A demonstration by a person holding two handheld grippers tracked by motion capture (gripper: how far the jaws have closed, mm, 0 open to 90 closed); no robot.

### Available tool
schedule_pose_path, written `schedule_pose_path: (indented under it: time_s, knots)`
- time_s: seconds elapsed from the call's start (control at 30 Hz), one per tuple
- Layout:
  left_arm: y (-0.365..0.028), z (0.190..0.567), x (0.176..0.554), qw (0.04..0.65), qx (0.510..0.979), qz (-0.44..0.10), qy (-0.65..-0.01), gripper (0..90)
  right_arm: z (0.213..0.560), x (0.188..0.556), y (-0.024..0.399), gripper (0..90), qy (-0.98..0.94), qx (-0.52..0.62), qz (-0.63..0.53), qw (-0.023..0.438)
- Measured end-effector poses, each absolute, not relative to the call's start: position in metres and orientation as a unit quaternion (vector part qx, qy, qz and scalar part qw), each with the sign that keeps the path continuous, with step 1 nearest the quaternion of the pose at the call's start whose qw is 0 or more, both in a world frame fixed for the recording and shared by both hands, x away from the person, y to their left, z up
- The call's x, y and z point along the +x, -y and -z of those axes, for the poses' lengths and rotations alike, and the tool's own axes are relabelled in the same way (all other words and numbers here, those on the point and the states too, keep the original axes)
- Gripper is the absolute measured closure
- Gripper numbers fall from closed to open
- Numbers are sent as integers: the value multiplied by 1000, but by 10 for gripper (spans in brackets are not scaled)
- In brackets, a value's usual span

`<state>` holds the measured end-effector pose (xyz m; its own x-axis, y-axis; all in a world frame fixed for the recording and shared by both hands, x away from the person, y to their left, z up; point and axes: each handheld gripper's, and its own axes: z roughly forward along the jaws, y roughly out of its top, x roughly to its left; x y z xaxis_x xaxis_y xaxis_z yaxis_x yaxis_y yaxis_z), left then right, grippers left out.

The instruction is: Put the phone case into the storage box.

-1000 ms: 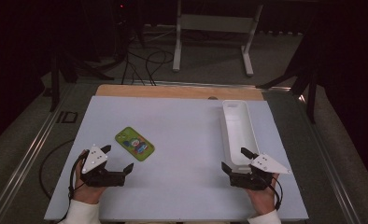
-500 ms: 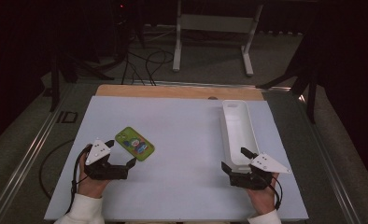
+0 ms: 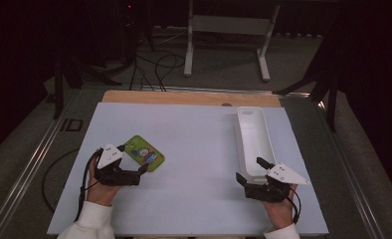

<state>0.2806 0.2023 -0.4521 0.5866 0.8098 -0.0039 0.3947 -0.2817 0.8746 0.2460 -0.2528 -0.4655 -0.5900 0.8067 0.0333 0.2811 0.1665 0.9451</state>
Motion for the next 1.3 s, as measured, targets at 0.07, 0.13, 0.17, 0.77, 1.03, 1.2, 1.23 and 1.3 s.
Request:
schedule_pose_path:
  time_s: [0.07,0.13,0.17,0.77,1.03,1.2,1.23,1.3]
  knots:
    - [-202,452,283,453,765,-228,-396,0,465,246,253,84,-721,377,-523,251]
    - [-201,452,285,452,765,-227,-399,0,465,246,253,84,-721,377,-523,251]
    - [-201,452,287,452,765,-226,-399,0,465,246,253,84,-721,377,-524,251]
    - [-197,453,305,447,766,-210,-412,4,465,247,253,84,-723,375,-523,252]
    - [-192,456,313,436,772,-222,-407,5,465,247,253,85,-724,373,-523,252]
    - [-189,459,320,428,776,-222,-406,7,465,247,253,85,-723,374,-523,252]
    - [-189,459,322,426,777,-222,-406,8,465,247,253,85,-723,374,-523,252]
    - [-189,459,325,427,778,-213,-408,18,465,247,253,85,-723,374,-523,251]
